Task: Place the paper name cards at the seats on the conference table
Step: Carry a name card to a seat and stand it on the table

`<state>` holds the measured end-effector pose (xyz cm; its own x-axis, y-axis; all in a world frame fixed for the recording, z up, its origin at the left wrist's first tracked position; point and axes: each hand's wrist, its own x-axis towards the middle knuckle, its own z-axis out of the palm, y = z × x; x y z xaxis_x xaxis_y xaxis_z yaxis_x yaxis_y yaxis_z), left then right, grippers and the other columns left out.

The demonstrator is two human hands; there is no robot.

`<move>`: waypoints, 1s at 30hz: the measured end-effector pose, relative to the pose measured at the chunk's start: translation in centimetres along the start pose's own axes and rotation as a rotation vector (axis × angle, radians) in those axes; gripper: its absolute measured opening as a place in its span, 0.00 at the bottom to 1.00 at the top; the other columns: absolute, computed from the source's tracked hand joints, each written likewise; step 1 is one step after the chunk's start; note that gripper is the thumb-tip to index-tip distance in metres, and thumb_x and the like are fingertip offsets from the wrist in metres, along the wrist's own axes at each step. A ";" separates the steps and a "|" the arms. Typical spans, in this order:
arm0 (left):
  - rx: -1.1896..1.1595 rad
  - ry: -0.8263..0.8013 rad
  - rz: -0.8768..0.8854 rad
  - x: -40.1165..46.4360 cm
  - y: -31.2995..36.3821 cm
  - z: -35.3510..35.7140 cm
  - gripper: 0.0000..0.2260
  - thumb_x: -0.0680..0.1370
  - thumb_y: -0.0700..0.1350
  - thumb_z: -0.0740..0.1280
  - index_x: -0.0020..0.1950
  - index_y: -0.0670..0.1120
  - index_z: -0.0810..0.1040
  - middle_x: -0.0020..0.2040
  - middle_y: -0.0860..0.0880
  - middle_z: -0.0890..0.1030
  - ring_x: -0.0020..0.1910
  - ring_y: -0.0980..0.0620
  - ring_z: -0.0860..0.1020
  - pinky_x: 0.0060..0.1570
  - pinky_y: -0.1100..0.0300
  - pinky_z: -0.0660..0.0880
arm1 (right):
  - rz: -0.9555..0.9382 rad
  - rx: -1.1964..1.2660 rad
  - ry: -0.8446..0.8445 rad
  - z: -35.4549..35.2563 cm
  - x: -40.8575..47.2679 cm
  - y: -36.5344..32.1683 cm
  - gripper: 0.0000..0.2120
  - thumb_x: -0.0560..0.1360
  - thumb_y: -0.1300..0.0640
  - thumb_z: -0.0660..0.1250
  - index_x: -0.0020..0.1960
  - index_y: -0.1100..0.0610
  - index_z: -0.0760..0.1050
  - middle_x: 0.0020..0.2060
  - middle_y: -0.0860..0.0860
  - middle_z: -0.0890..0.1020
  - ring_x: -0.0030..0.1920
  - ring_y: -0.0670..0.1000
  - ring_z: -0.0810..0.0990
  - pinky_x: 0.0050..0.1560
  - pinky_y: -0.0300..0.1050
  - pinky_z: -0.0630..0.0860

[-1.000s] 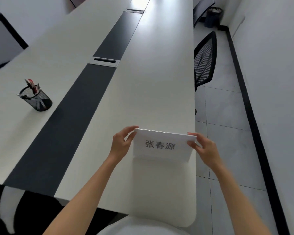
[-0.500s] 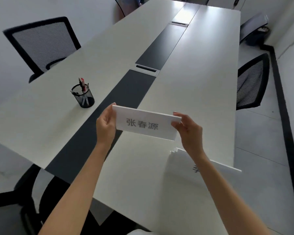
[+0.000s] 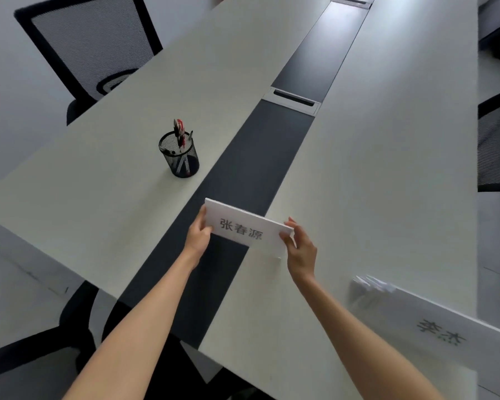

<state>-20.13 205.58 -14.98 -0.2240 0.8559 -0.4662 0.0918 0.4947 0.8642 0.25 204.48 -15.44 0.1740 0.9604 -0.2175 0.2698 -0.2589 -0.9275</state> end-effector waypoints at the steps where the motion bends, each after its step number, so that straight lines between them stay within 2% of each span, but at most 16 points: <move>1: 0.002 -0.016 0.008 0.4 -0.4 0.0 0.27 0.78 0.35 0.54 0.73 0.53 0.53 0.72 0.46 0.66 0.71 0.48 0.63 0.70 0.49 0.61 | 0.016 0.003 0.014 0.1 0.1 0.4 0.13 0.75 0.58 0.64 0.58 0.57 0.75 0.65 0.53 0.74 0.63 0.54 0.73 0.64 0.47 0.69; 3: -0.007 -0.029 0.027 1.0 -1.0 -0.1 0.27 0.78 0.36 0.55 0.73 0.56 0.54 0.71 0.46 0.67 0.69 0.49 0.65 0.70 0.49 0.62 | 0.032 -0.004 0.034 0.2 0.2 0.6 0.16 0.74 0.57 0.65 0.61 0.54 0.74 0.65 0.52 0.74 0.65 0.53 0.73 0.67 0.48 0.68; 6: -0.017 0.026 0.051 1.0 -1.7 0.3 0.27 0.77 0.35 0.56 0.73 0.55 0.55 0.69 0.45 0.69 0.69 0.49 0.66 0.69 0.50 0.64 | 0.099 0.035 0.045 0.1 -0.8 0.8 0.25 0.74 0.55 0.64 0.70 0.52 0.62 0.68 0.51 0.69 0.66 0.49 0.69 0.67 0.44 0.65; 9: -0.010 0.149 0.019 0.2 -2.9 0.7 0.27 0.76 0.32 0.55 0.73 0.49 0.56 0.72 0.46 0.65 0.72 0.49 0.62 0.72 0.50 0.60 | 0.188 0.071 0.014 0.4 -3.1 2.3 0.27 0.77 0.63 0.59 0.72 0.56 0.54 0.70 0.54 0.66 0.69 0.52 0.67 0.66 0.40 0.63; 11: 0.006 0.141 0.042 0.1 -3.5 1.0 0.27 0.75 0.31 0.55 0.72 0.48 0.58 0.72 0.47 0.64 0.73 0.49 0.61 0.72 0.51 0.59 | 0.220 0.074 -0.064 1.1 -4.1 3.2 0.28 0.76 0.68 0.55 0.73 0.55 0.52 0.71 0.53 0.65 0.69 0.53 0.66 0.65 0.39 0.65; 14: 0.010 0.123 0.061 1.1 -3.0 0.7 0.28 0.74 0.31 0.55 0.72 0.49 0.58 0.72 0.47 0.65 0.73 0.49 0.60 0.72 0.50 0.58 | 0.234 0.081 -0.151 2.7 -3.7 3.0 0.33 0.74 0.71 0.54 0.74 0.53 0.49 0.73 0.50 0.62 0.67 0.47 0.66 0.58 0.30 0.66; 16: 0.024 0.106 0.053 2.6 -2.1 0.2 0.28 0.74 0.31 0.56 0.72 0.50 0.57 0.73 0.47 0.64 0.73 0.49 0.59 0.73 0.48 0.57 | 0.227 0.081 -0.195 3.6 -2.5 2.2 0.34 0.74 0.70 0.55 0.74 0.52 0.47 0.72 0.49 0.61 0.64 0.45 0.66 0.56 0.32 0.67; 18: 0.039 0.085 0.028 4.5 -1.1 -0.7 0.29 0.74 0.32 0.56 0.73 0.50 0.57 0.73 0.47 0.64 0.73 0.48 0.59 0.73 0.45 0.57 | 0.214 0.062 -0.230 4.4 -1.0 1.3 0.34 0.74 0.69 0.56 0.74 0.51 0.45 0.73 0.49 0.60 0.65 0.47 0.67 0.61 0.40 0.68; 20: 0.057 0.057 0.034 6.6 -0.3 -1.5 0.30 0.72 0.32 0.57 0.72 0.51 0.59 0.71 0.47 0.68 0.72 0.48 0.62 0.72 0.45 0.59 | 0.207 0.033 -0.257 5.1 0.8 0.5 0.35 0.74 0.69 0.55 0.74 0.51 0.44 0.74 0.49 0.58 0.70 0.52 0.63 0.68 0.48 0.64; 23: 0.083 0.042 0.043 8.9 0.6 -2.3 0.31 0.71 0.32 0.56 0.72 0.51 0.59 0.70 0.47 0.68 0.71 0.48 0.64 0.72 0.48 0.59 | 0.201 0.024 -0.306 6.0 3.0 -0.2 0.36 0.74 0.68 0.56 0.74 0.49 0.44 0.75 0.49 0.57 0.73 0.53 0.59 0.72 0.53 0.60; 26: 0.122 0.029 0.038 10.0 1.2 -2.4 0.31 0.72 0.30 0.56 0.73 0.49 0.55 0.72 0.48 0.65 0.72 0.49 0.61 0.72 0.52 0.57 | 0.206 0.004 -0.338 6.3 4.2 -0.2 0.36 0.73 0.68 0.55 0.74 0.48 0.44 0.74 0.50 0.58 0.72 0.54 0.59 0.71 0.55 0.62; 30: 0.138 0.051 0.024 9.5 1.4 -2.5 0.28 0.73 0.31 0.56 0.72 0.46 0.58 0.70 0.48 0.67 0.69 0.51 0.64 0.69 0.55 0.60 | 0.195 -0.059 -0.335 5.4 4.1 -0.1 0.34 0.74 0.66 0.57 0.74 0.51 0.44 0.75 0.51 0.55 0.74 0.55 0.56 0.72 0.55 0.60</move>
<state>-24.52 214.03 -17.77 -0.2685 0.8605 -0.4329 0.2293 0.4936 0.8389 -4.20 209.05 -17.86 -0.0894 0.8705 -0.4840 0.3177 -0.4356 -0.8422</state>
